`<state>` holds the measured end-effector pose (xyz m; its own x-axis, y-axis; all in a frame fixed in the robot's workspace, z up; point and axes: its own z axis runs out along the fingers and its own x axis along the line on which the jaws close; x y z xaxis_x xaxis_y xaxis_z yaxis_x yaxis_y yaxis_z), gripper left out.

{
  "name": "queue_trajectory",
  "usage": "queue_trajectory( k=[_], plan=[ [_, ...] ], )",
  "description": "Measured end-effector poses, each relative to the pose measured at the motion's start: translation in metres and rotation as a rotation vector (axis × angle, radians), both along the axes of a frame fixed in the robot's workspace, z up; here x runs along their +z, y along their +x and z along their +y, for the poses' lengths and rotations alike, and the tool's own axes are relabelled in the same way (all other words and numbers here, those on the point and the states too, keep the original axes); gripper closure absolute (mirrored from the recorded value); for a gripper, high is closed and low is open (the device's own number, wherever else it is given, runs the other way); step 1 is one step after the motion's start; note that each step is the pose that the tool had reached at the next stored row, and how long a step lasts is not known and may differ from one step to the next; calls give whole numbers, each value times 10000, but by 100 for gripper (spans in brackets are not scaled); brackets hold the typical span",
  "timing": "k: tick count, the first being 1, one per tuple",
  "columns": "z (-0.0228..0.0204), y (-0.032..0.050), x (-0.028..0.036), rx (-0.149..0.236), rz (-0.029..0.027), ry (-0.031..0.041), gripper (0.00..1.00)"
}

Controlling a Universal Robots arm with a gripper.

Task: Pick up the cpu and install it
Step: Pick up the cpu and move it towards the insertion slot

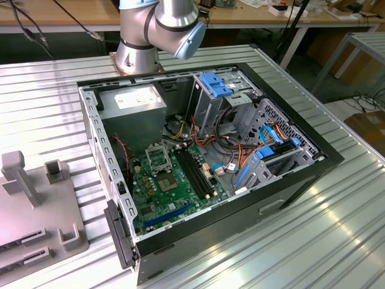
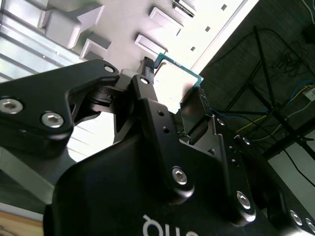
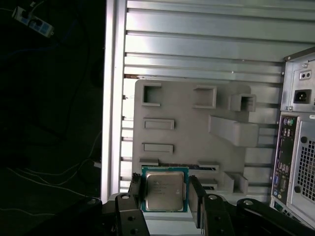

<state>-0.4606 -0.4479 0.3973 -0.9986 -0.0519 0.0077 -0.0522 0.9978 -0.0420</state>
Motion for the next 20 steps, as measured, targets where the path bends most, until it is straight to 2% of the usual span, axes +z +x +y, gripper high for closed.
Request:
queue_trajectory(
  k=[20],
  plan=[
    [0,25,-3,0,-1,0,53]
  ],
)
